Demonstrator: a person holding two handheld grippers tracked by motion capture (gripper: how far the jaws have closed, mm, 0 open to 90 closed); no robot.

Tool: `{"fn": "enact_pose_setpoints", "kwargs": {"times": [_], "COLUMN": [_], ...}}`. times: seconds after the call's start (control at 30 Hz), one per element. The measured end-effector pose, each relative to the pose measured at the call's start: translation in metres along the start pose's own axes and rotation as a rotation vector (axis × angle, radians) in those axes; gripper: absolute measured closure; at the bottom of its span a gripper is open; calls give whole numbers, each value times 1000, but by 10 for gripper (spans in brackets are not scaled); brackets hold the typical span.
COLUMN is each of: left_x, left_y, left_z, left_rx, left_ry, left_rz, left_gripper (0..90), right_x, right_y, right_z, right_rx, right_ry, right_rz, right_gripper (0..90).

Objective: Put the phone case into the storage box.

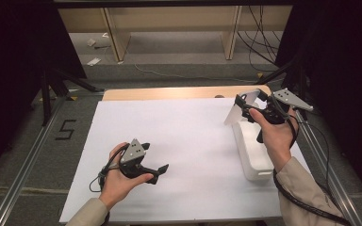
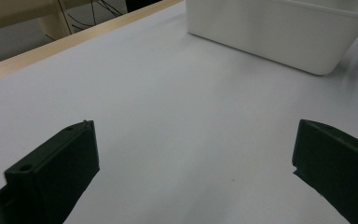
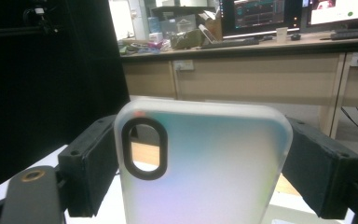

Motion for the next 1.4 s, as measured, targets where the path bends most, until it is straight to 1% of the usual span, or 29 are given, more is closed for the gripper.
{"fn": "enact_pose_setpoints", "kwargs": {"times": [0.4, 1.4], "left_x": [0, 0], "left_y": [0, 1], "left_z": [0, 0], "left_rx": [0, -1], "left_ry": [0, 1], "left_rz": [-1, -4], "left_gripper": [0, 0], "right_x": [0, 4], "right_y": [0, 4], "right_z": [-4, -21], "right_rx": [8, 21], "right_ry": [-13, -62], "right_rz": [2, -4], "right_gripper": [180, 179]}}
Point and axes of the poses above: each handheld gripper's, and its own axes: x roughly backward along the jaws, y roughly out of its top, z roughly to its left, the point moved 10 cm from there along -x, roughly forward along the jaws, and after that the axes turned 15 degrees about -z, right-handed, at the moved point
